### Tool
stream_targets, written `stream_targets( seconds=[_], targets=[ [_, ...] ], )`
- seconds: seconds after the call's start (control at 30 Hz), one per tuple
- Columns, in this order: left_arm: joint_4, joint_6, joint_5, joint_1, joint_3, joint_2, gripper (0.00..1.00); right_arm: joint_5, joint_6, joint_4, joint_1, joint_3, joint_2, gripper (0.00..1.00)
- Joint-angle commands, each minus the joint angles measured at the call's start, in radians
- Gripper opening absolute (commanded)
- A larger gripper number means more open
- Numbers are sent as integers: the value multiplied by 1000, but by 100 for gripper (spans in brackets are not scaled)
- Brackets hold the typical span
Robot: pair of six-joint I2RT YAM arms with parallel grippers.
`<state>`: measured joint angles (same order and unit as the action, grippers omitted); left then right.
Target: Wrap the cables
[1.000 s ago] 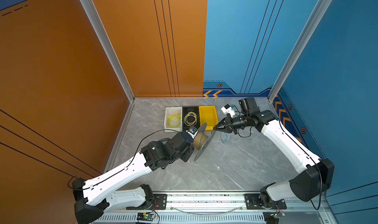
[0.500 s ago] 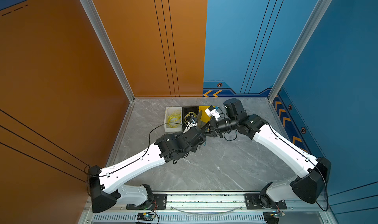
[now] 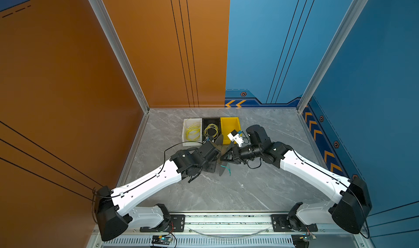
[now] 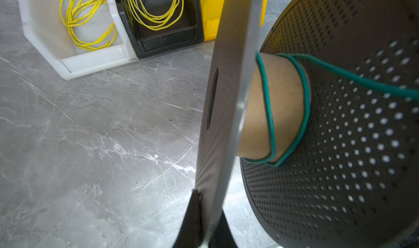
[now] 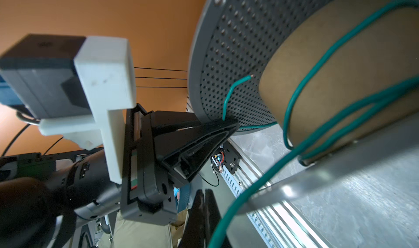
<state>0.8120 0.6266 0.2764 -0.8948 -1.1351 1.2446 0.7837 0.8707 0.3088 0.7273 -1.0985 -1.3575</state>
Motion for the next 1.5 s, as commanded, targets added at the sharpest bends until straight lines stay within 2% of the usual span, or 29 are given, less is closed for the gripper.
stream_targets(
  seconds=[0.0, 0.07, 0.23, 0.6, 0.77, 0.93, 1.27, 1.47],
  targets=[
    [-61, 166, 124, 70, 21, 1, 0, 36, -143, 44, 58, 23, 59, 0],
    [-70, 174, 121, 66, 24, 2, 0, -9, -185, 59, 62, 46, 59, 0],
    [-65, 160, 117, 41, 16, 27, 0, -36, -221, 64, 47, 49, 48, 0],
    [34, 91, 134, -49, -41, 93, 0, -34, -347, 240, -83, -62, 46, 25],
    [51, 55, 92, -52, -35, 93, 0, -64, -426, 364, -151, -106, 81, 48],
    [76, 10, 65, -52, -41, 82, 0, -63, -474, 418, -250, -151, 127, 55],
    [90, -116, -54, -46, -42, 53, 0, -73, -539, 418, -364, -274, 135, 61],
    [147, -200, -134, -16, -54, 32, 0, -63, -529, 420, -459, -356, 95, 62]
  ],
)
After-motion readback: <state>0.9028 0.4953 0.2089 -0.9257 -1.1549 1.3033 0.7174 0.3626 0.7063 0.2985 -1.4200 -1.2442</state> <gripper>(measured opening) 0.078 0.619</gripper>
